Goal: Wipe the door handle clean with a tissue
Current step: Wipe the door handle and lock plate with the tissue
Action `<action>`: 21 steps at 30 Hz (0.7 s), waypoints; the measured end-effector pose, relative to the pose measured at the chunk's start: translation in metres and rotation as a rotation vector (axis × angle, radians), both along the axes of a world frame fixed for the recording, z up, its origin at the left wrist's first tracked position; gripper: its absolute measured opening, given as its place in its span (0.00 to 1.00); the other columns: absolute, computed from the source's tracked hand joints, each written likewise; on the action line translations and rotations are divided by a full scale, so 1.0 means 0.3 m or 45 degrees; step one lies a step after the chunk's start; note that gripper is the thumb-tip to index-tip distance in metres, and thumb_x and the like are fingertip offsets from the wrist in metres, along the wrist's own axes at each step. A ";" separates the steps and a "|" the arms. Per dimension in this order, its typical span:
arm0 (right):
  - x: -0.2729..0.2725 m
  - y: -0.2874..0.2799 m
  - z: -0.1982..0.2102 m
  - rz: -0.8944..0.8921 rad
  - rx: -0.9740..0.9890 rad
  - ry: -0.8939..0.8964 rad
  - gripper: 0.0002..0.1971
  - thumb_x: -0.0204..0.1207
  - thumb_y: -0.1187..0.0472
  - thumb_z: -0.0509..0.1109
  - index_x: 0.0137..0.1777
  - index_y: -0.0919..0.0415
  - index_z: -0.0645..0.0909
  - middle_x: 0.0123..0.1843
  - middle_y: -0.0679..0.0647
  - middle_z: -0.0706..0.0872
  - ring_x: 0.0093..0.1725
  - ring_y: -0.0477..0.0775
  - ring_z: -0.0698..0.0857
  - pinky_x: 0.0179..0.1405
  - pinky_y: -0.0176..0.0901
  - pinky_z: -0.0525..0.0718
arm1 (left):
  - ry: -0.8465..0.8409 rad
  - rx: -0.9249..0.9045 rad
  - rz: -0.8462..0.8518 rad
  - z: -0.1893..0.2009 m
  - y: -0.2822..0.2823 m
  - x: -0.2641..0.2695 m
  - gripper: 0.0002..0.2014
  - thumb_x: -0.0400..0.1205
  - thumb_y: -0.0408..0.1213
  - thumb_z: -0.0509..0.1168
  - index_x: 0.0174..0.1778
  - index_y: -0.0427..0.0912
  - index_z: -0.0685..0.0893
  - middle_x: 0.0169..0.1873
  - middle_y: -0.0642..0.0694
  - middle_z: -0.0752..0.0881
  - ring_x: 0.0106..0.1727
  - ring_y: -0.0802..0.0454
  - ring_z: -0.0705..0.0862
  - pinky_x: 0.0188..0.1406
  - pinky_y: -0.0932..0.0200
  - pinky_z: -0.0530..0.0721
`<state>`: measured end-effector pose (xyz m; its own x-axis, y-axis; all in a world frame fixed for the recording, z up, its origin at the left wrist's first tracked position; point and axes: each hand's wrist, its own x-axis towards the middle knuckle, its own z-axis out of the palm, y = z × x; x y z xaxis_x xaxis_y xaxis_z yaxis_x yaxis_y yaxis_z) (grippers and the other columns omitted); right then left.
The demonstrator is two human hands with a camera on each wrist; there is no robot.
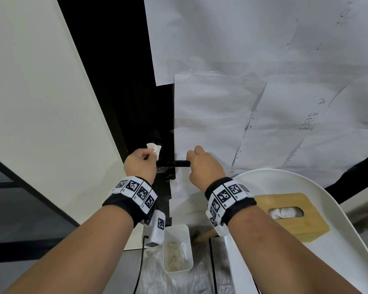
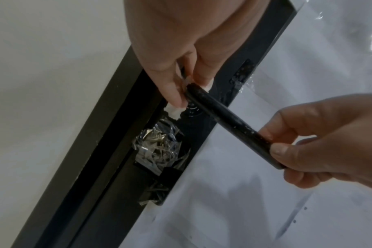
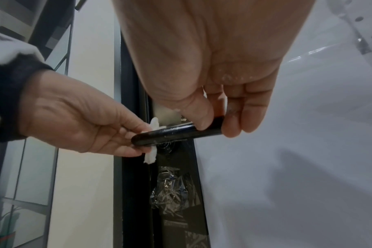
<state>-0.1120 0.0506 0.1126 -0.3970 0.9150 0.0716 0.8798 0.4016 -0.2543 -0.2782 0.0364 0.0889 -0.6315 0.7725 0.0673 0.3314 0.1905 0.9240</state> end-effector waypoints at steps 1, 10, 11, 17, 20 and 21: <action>0.001 0.001 0.000 0.006 -0.001 0.000 0.13 0.68 0.76 0.59 0.52 0.65 0.75 0.53 0.61 0.74 0.38 0.59 0.72 0.33 0.49 0.71 | 0.080 0.025 0.022 0.011 -0.002 -0.007 0.09 0.81 0.37 0.67 0.54 0.44 0.88 0.49 0.48 0.89 0.48 0.55 0.85 0.48 0.64 0.78; 0.002 0.000 0.002 0.026 -0.010 0.011 0.13 0.67 0.76 0.59 0.50 0.65 0.74 0.53 0.61 0.74 0.37 0.59 0.72 0.31 0.48 0.68 | 0.720 0.095 -0.211 0.030 0.059 -0.033 0.10 0.79 0.36 0.69 0.54 0.45 0.89 0.51 0.46 0.82 0.47 0.49 0.83 0.44 0.63 0.76; 0.004 0.000 0.002 0.027 -0.013 0.010 0.13 0.66 0.76 0.59 0.50 0.65 0.74 0.53 0.61 0.73 0.37 0.60 0.72 0.31 0.48 0.67 | 0.738 0.073 -0.211 0.032 0.067 -0.035 0.09 0.79 0.37 0.69 0.54 0.44 0.90 0.52 0.45 0.82 0.47 0.48 0.83 0.44 0.62 0.76; 0.002 0.005 0.004 0.030 -0.002 -0.008 0.13 0.66 0.76 0.59 0.50 0.64 0.73 0.53 0.60 0.73 0.37 0.60 0.72 0.31 0.48 0.67 | 1.062 0.055 -0.414 0.018 0.084 -0.040 0.10 0.81 0.32 0.64 0.54 0.41 0.88 0.51 0.44 0.82 0.51 0.46 0.78 0.43 0.57 0.77; 0.003 0.005 0.006 0.035 -0.004 -0.009 0.13 0.67 0.75 0.59 0.50 0.64 0.73 0.53 0.61 0.73 0.37 0.59 0.72 0.31 0.48 0.68 | 1.296 0.022 -0.516 0.014 0.091 -0.044 0.14 0.76 0.26 0.69 0.57 0.41 0.88 0.50 0.44 0.81 0.50 0.44 0.77 0.36 0.54 0.81; 0.003 0.005 0.006 0.036 -0.005 -0.008 0.13 0.67 0.75 0.59 0.50 0.64 0.73 0.53 0.61 0.73 0.37 0.59 0.72 0.32 0.48 0.68 | 1.330 0.028 -0.517 0.013 0.089 -0.048 0.15 0.75 0.25 0.70 0.57 0.41 0.88 0.50 0.43 0.80 0.50 0.42 0.77 0.35 0.54 0.81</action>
